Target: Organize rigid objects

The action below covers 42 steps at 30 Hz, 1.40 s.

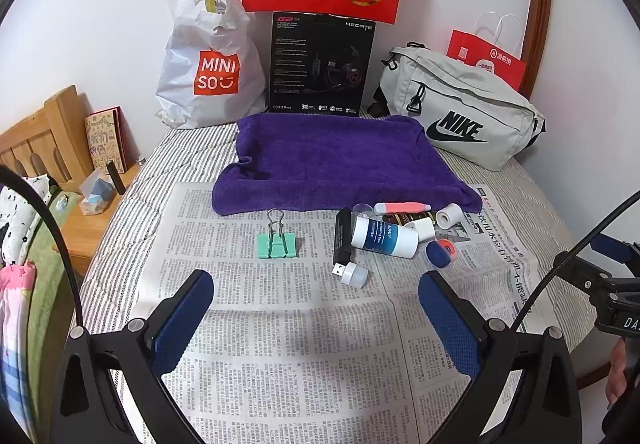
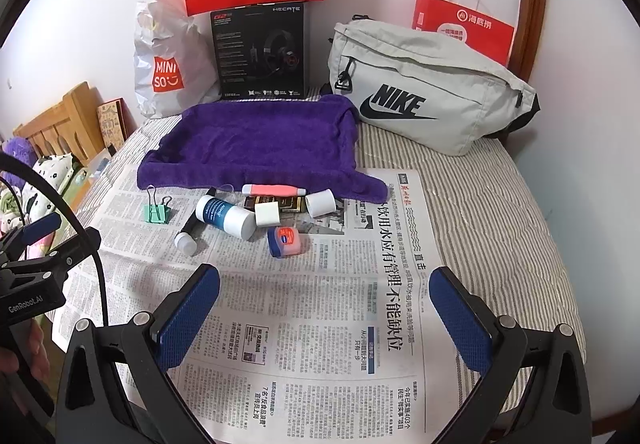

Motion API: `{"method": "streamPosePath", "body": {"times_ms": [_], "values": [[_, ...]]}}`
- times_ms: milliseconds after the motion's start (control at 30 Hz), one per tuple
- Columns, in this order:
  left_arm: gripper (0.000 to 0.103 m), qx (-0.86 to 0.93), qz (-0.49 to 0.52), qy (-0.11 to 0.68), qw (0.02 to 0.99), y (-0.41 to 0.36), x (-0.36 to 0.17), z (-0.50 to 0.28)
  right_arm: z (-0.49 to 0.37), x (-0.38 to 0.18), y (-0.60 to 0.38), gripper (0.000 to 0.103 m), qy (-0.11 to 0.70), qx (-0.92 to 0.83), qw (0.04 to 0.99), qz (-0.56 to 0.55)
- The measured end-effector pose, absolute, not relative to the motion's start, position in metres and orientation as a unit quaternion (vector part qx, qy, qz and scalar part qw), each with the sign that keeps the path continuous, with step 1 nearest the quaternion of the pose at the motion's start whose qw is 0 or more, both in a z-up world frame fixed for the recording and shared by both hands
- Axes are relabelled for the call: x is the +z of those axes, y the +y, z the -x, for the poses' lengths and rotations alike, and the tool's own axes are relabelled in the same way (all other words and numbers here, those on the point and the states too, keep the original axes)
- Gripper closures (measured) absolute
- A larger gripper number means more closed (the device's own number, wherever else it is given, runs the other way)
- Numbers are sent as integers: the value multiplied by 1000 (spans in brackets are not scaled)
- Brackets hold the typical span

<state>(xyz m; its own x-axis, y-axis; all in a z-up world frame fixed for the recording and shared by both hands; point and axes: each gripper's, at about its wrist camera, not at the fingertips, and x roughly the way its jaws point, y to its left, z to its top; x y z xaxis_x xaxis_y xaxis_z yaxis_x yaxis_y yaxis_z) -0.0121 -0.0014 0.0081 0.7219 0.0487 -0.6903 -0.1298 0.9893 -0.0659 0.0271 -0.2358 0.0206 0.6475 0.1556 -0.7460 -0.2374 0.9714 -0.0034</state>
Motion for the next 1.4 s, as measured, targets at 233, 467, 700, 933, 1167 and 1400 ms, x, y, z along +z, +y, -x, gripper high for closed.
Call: {"method": "streamPosePath", "body": {"times_ms": [233, 467, 700, 933, 1167, 1400], "values": [[0, 49, 56, 372, 925, 0, 8, 12, -27, 19, -236, 0, 408, 107, 906, 48], [0, 51, 57, 375, 924, 1, 4, 12, -28, 17, -236, 0, 410, 107, 905, 48], [0, 52, 57, 376, 923, 1, 3, 12, -28, 15, -235, 0, 412, 105, 904, 49], [0, 50, 56, 377, 923, 2, 1, 13, -27, 14, -235, 0, 410, 105, 905, 48], [0, 49, 53, 375, 924, 1, 3, 13, -26, 14, -235, 0, 410, 105, 905, 48], [0, 51, 54, 374, 925, 3, 3, 11, -28, 14, -235, 0, 410, 108, 905, 46]]}}
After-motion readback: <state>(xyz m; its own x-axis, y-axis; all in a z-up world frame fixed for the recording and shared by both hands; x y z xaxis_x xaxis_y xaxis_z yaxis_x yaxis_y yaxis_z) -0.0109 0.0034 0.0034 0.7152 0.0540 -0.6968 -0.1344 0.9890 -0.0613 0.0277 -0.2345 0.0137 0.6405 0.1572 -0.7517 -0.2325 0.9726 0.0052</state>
